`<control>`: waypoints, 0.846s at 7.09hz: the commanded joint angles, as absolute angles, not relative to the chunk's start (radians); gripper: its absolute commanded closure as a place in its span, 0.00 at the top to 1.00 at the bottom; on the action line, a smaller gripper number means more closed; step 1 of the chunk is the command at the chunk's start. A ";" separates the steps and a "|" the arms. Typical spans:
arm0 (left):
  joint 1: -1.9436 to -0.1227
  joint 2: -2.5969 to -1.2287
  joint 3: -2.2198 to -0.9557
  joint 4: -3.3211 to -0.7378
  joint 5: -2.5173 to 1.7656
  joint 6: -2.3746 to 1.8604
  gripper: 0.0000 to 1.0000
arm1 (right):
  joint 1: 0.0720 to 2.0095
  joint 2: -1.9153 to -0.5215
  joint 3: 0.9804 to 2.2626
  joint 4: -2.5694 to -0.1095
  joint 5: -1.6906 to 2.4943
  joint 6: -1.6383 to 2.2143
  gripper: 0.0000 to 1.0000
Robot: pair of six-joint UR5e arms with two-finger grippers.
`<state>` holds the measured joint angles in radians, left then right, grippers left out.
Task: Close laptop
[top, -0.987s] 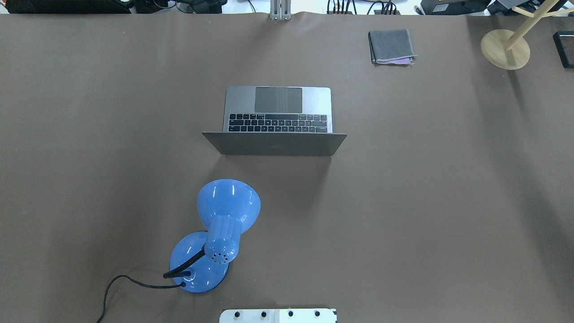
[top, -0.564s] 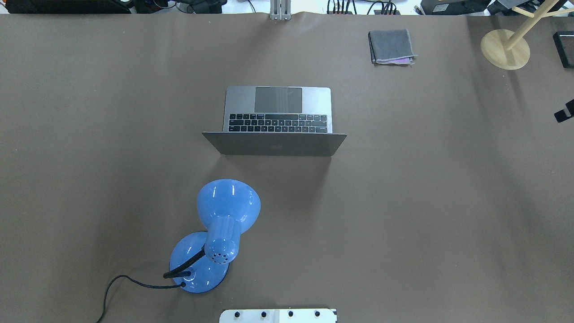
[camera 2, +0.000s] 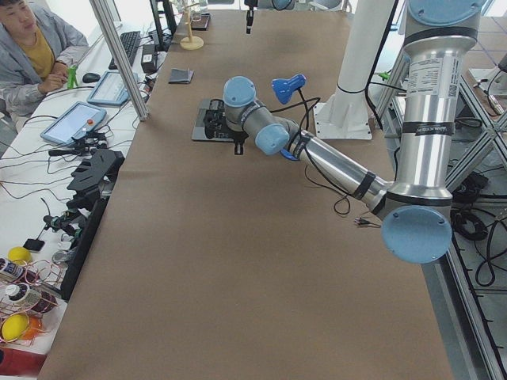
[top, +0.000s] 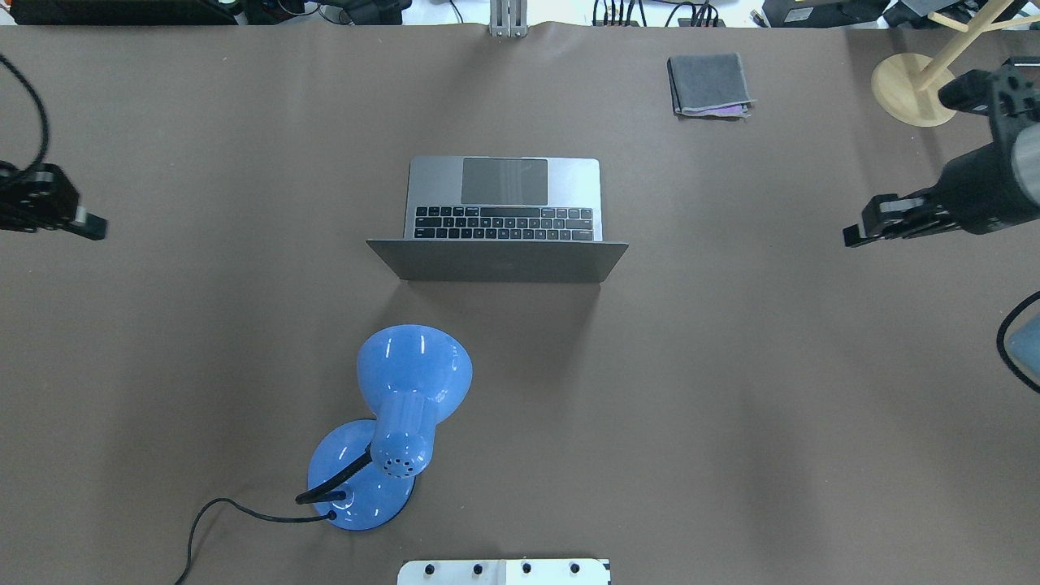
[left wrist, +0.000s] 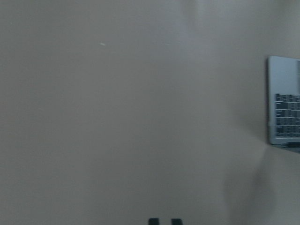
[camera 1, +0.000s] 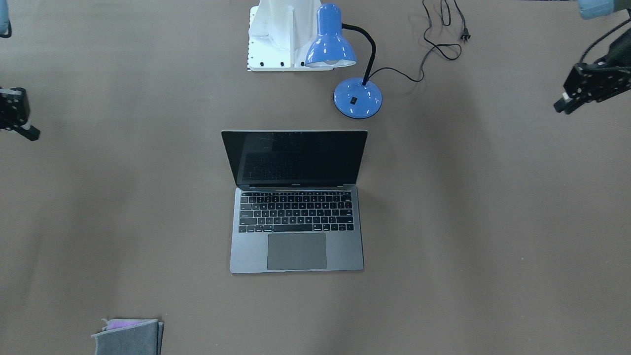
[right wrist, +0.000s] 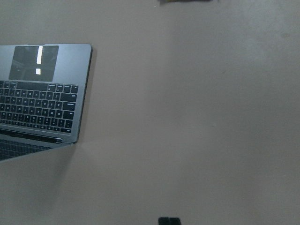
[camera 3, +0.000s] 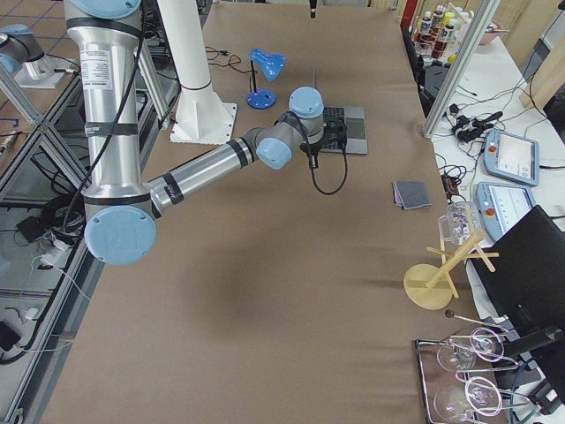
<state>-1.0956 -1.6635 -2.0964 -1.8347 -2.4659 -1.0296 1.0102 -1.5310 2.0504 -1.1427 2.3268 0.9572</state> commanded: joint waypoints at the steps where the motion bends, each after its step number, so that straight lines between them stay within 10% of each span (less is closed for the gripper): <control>1: -0.857 -1.791 -2.146 -1.839 -2.287 -1.280 0.00 | 0.895 -1.468 2.111 -1.114 2.280 1.152 0.00; 6: -0.551 -1.923 -2.159 -1.813 -1.812 -1.401 0.00 | 0.594 -1.352 2.158 -1.133 1.869 1.236 0.00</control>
